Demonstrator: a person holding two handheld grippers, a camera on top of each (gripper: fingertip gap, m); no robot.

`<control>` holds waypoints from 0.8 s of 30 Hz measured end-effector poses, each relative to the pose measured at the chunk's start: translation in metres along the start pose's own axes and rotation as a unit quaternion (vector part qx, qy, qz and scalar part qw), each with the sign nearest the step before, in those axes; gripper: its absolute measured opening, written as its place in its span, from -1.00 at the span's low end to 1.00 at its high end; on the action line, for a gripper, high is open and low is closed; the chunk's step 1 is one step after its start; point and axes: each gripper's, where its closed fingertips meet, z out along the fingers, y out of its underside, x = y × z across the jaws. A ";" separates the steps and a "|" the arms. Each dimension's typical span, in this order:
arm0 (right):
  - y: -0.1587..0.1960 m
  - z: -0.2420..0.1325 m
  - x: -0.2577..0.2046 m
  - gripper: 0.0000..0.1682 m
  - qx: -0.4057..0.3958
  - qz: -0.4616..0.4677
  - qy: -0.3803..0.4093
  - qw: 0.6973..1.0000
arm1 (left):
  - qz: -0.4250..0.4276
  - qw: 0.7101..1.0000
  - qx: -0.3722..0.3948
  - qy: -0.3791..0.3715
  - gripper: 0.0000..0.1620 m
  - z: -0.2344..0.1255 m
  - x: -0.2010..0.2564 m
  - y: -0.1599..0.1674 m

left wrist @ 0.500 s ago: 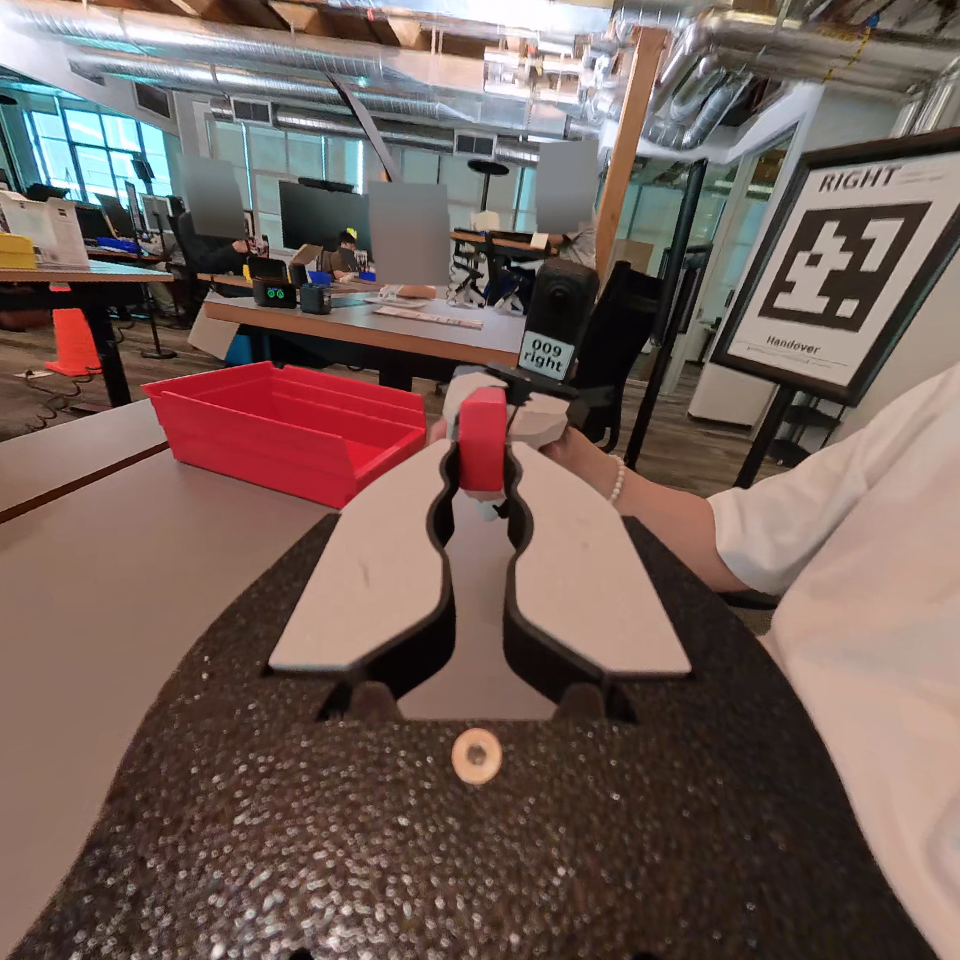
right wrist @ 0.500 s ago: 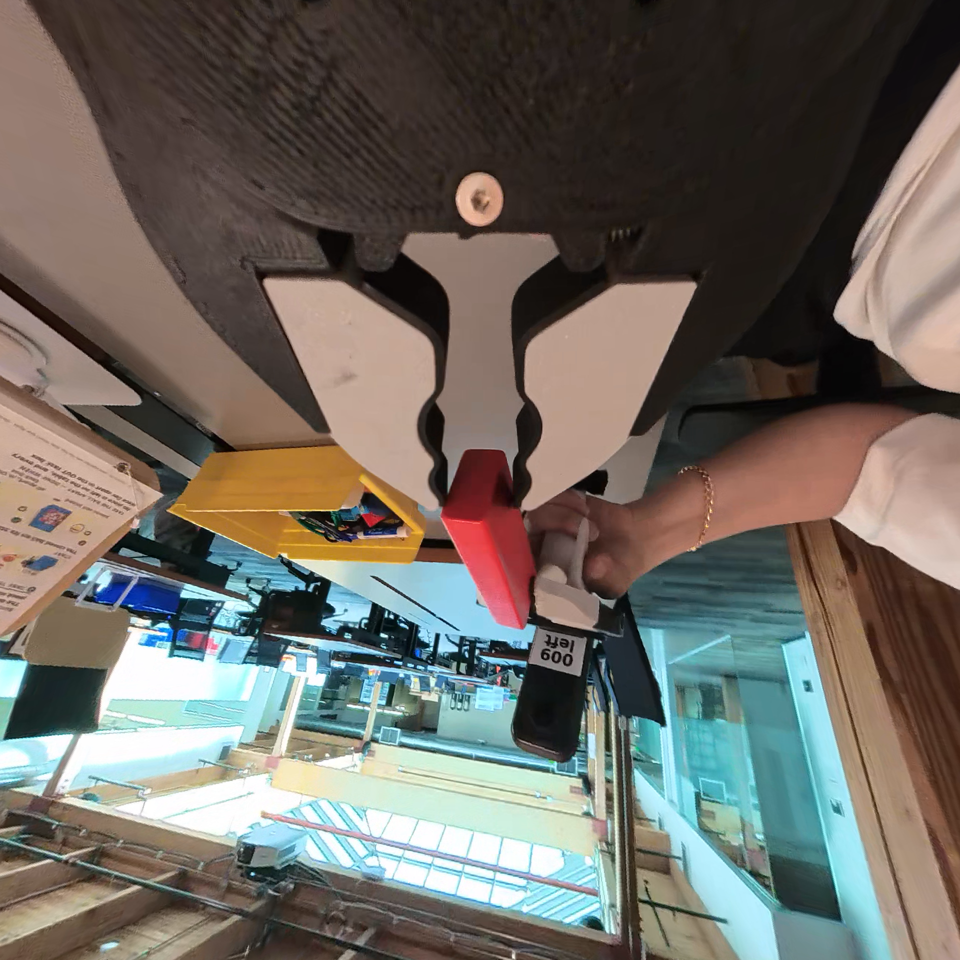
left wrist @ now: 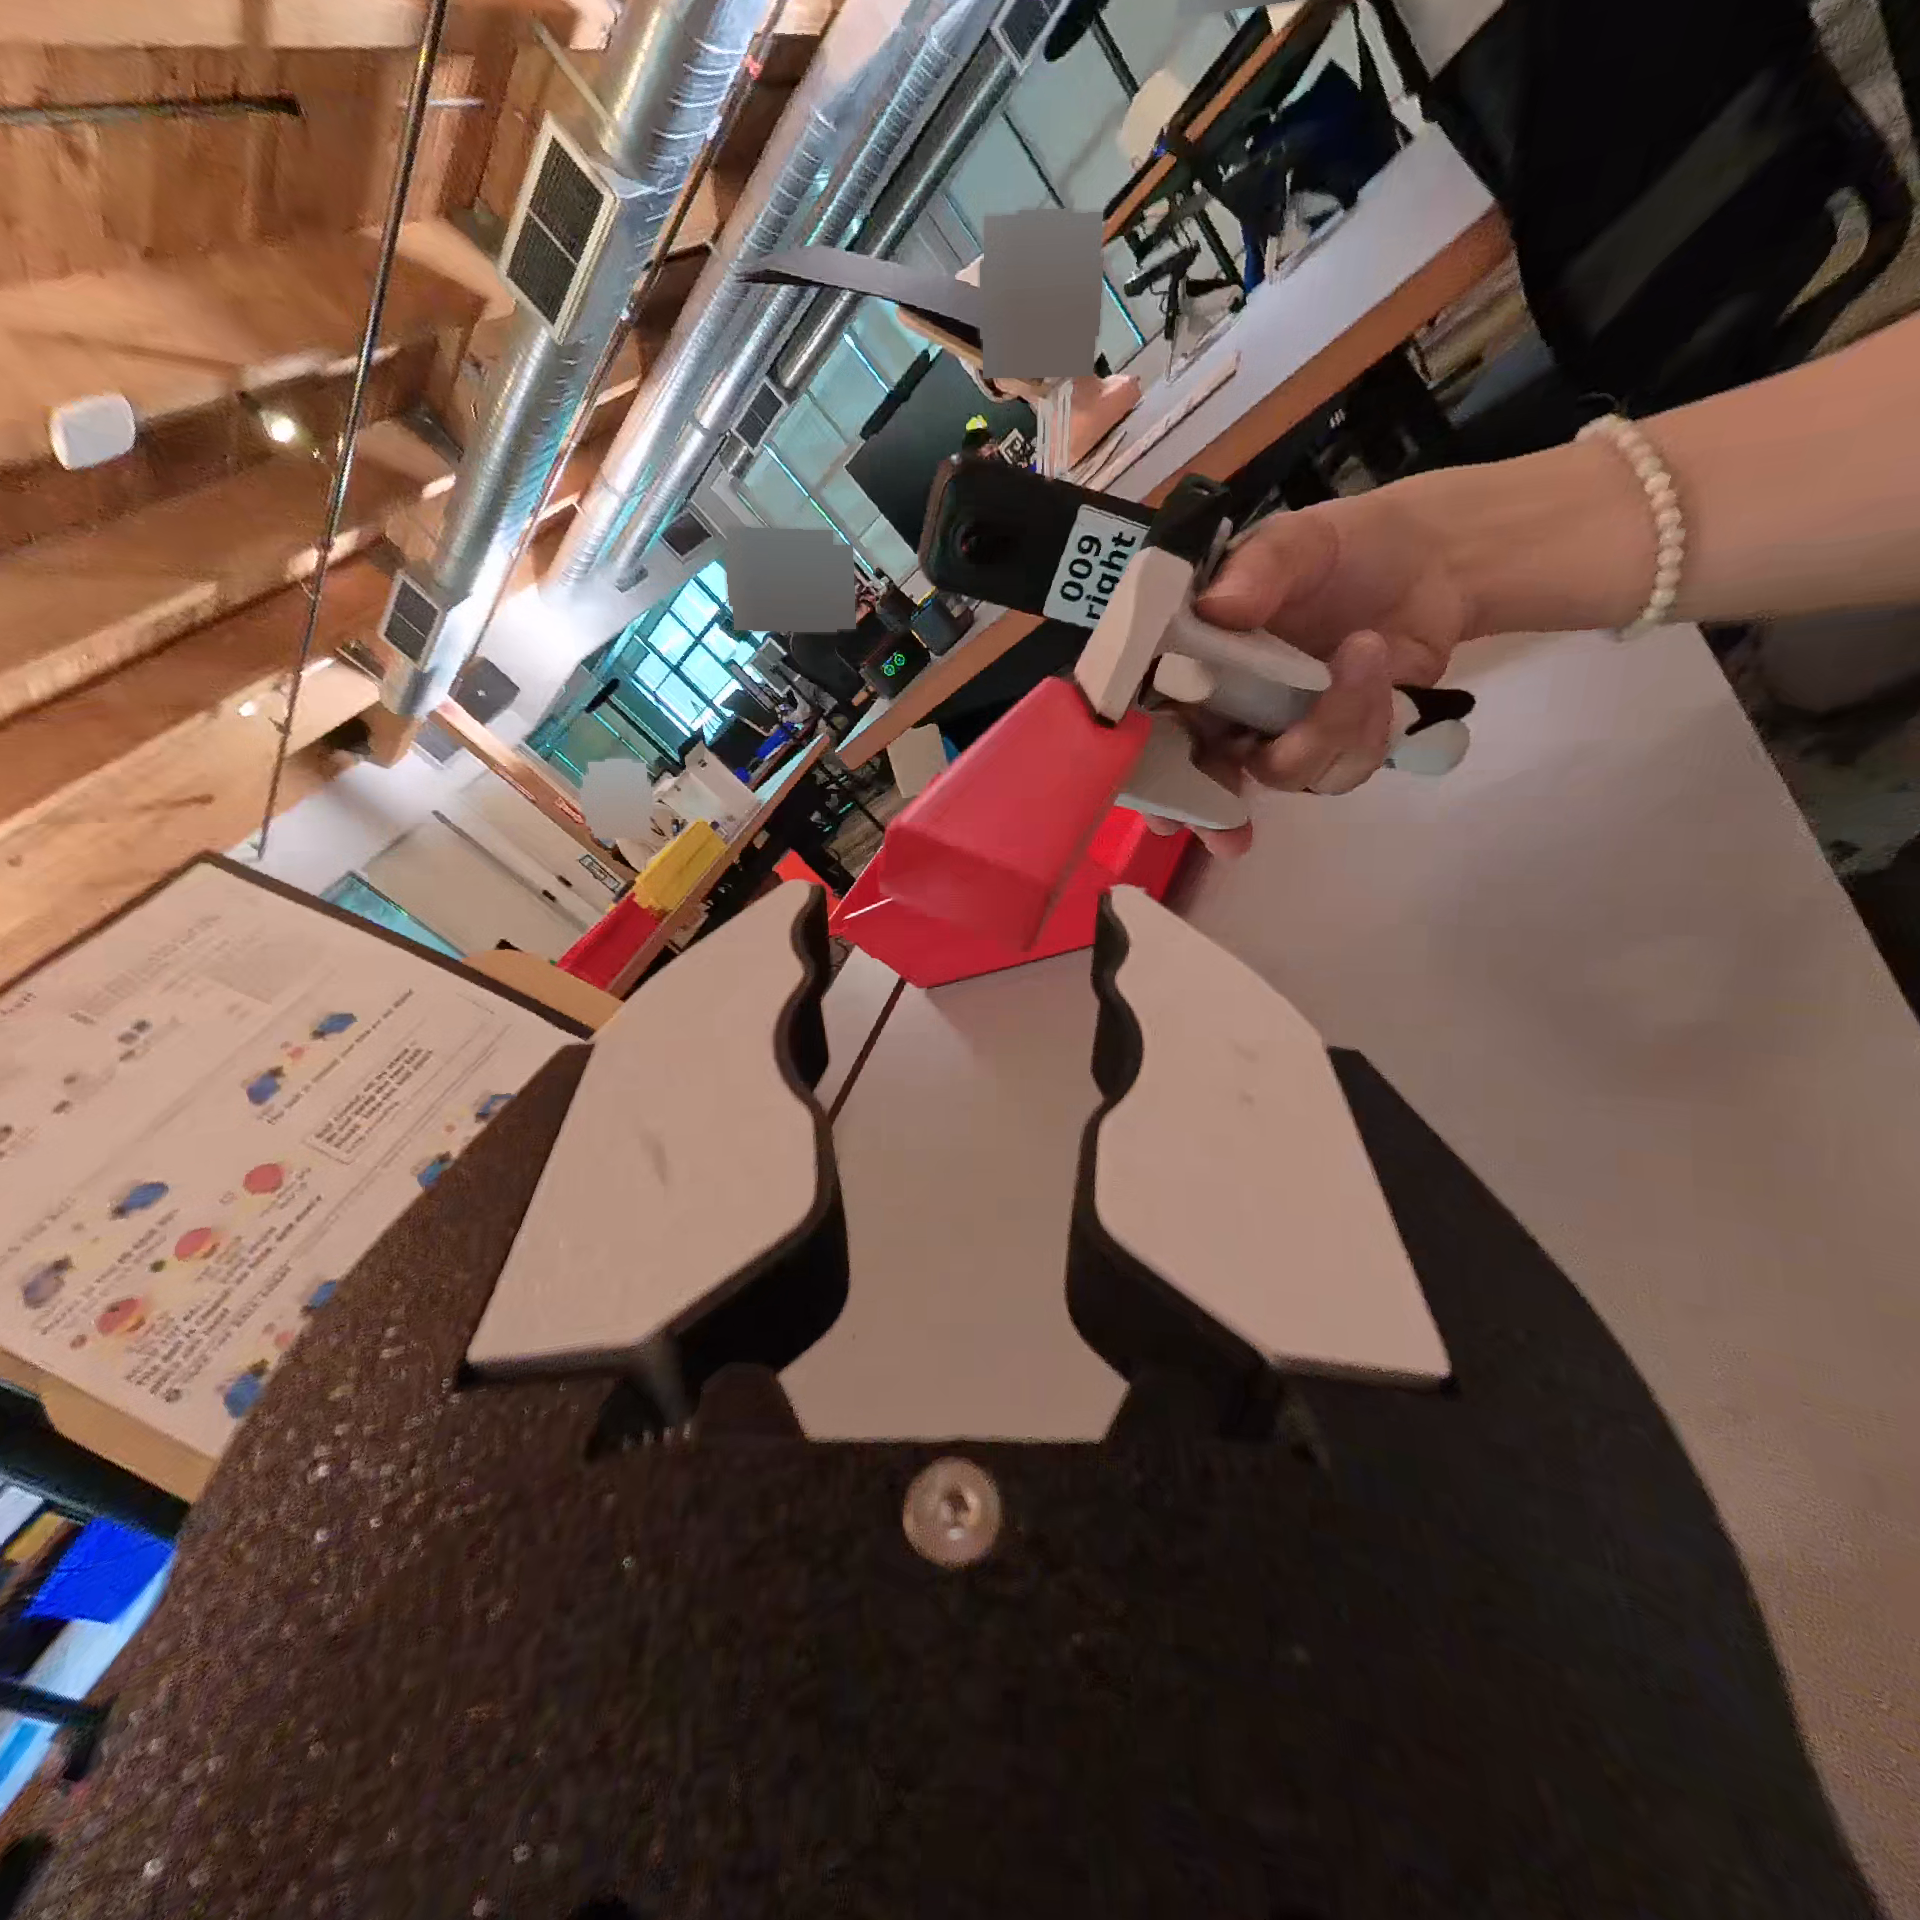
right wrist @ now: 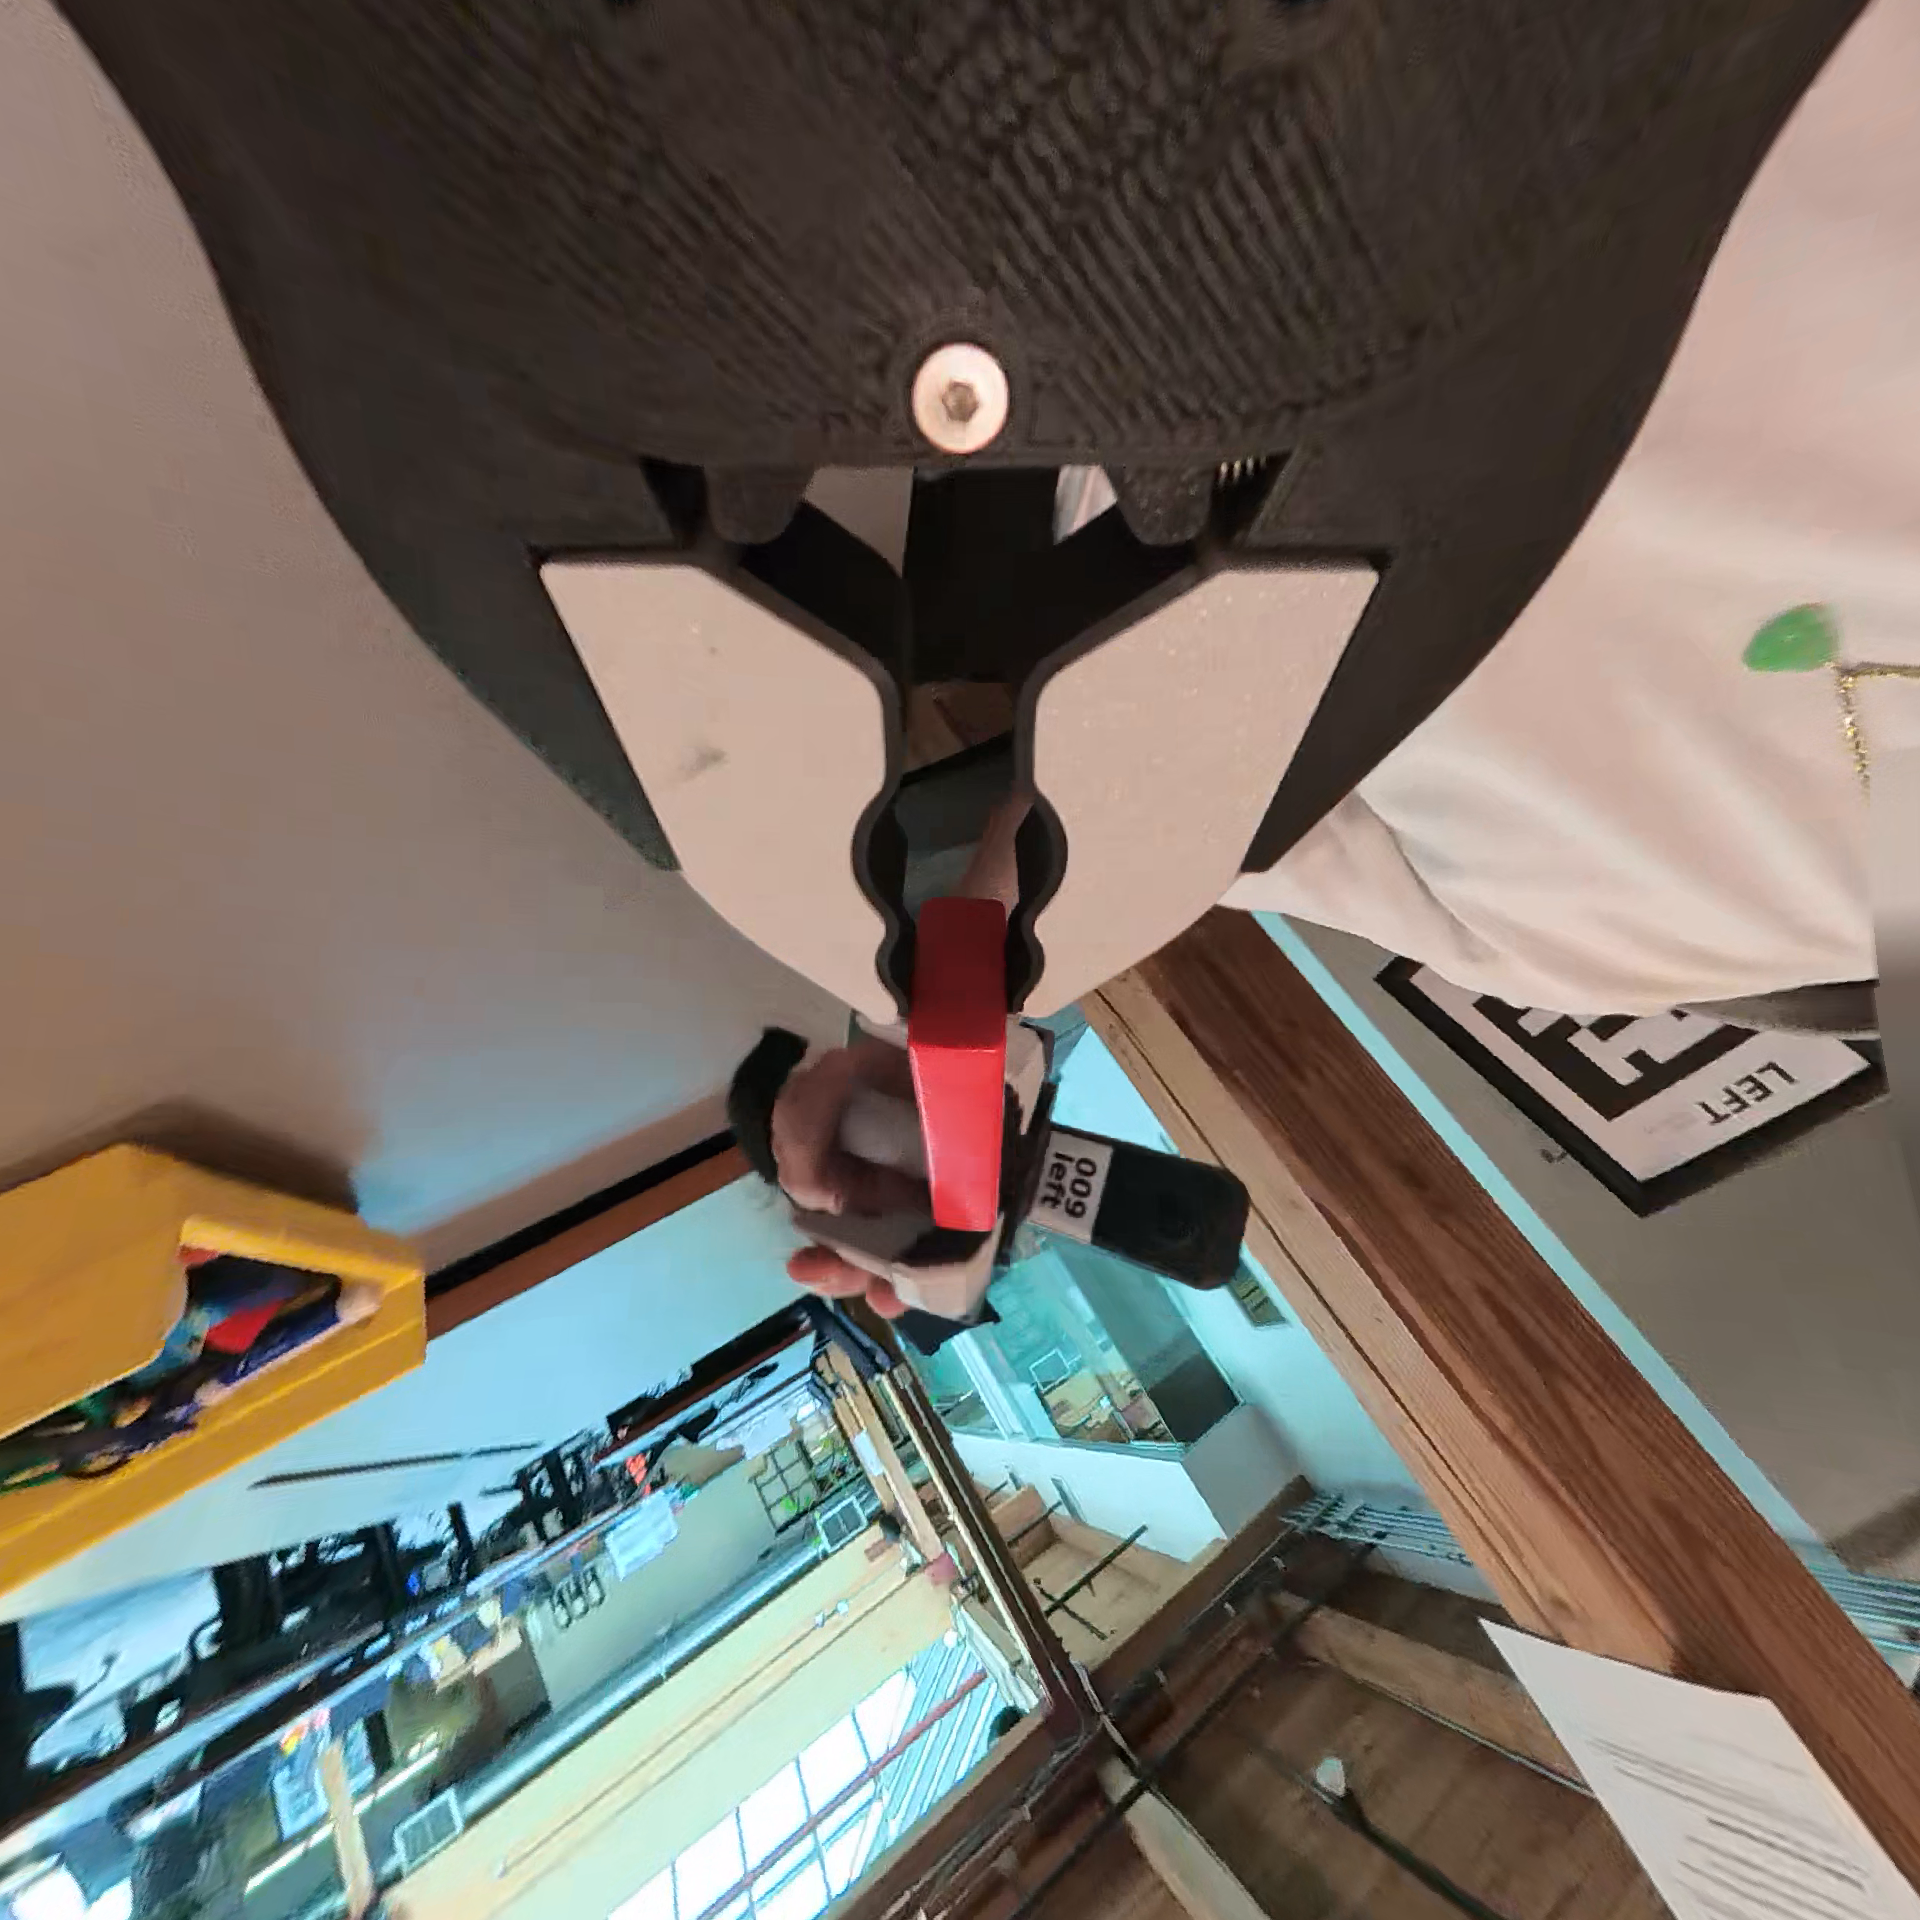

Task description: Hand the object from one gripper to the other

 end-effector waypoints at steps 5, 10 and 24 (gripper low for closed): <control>0.014 0.005 0.003 -0.81 -0.033 0.012 0.000 0.999 | -0.004 0.999 -0.002 0.038 -0.51 0.006 0.015 0.000; 0.014 0.003 0.007 -0.81 -0.031 0.013 0.013 0.999 | -0.030 0.996 -0.035 0.075 -0.58 0.010 0.024 0.013; -0.025 0.005 -0.007 -0.34 0.102 -0.343 0.123 0.926 | -0.431 0.875 0.187 0.118 -0.58 0.033 0.012 -0.015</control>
